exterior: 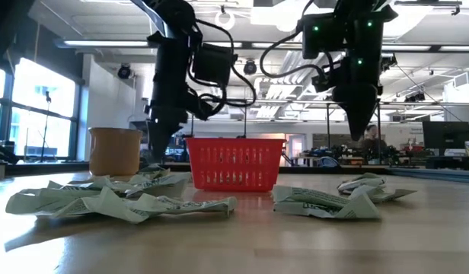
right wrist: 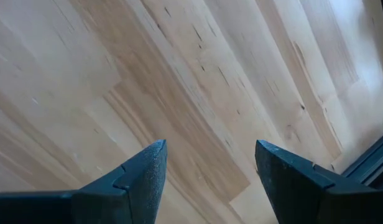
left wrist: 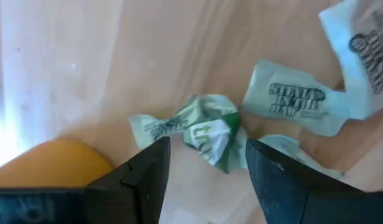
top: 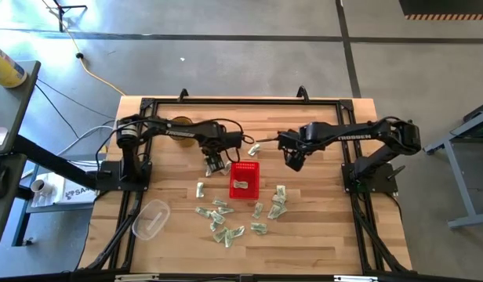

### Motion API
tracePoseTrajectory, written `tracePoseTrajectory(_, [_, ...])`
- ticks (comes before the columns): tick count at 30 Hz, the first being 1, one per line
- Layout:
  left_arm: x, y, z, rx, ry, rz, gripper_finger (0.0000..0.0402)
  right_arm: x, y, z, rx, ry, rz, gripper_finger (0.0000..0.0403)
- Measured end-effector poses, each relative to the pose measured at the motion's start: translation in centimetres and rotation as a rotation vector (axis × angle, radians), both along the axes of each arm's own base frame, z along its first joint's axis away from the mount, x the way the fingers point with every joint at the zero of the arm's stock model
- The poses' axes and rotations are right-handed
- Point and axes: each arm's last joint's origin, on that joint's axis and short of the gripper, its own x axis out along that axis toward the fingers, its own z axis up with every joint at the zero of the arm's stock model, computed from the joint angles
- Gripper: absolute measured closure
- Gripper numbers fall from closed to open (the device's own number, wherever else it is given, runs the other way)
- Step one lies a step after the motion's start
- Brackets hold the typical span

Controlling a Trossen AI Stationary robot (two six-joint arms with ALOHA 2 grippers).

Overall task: Pick and place Stevia / Truvia into bins
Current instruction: Put the white stevia packet into the red basket

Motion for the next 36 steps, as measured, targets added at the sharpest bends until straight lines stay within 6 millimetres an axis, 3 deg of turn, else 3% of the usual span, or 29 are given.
tracePoseTrajectory(8, [0.3,0.1,-0.6,-0.071,-0.028,-0.022,0.0186,0.2,-0.2,0.0,-0.005,-0.023,-0.009,0.0166])
tracePoseTrajectory(19, [0.2,0.3,-0.7,0.009,0.009,-0.033,0.0216,0.5,-0.3,0.1,-0.022,-0.067,-0.035,0.0166])
tracePoseTrajectory(25, [-0.7,0.2,-1.4,0.017,0.073,-0.035,0.0198,0.7,-0.3,0.1,-0.022,-0.088,-0.036,0.0166])
tracePoseTrajectory(31, [-1.3,-0.4,-2.5,-0.112,0.066,-0.023,0.0168,0.8,-0.3,0.1,-0.024,-0.106,-0.054,0.0166])
tracePoseTrajectory(36, [-1.2,-0.6,-2.6,-0.121,0.059,0.004,0.0174,0.9,-0.4,0.1,-0.026,-0.119,-0.054,0.0166])
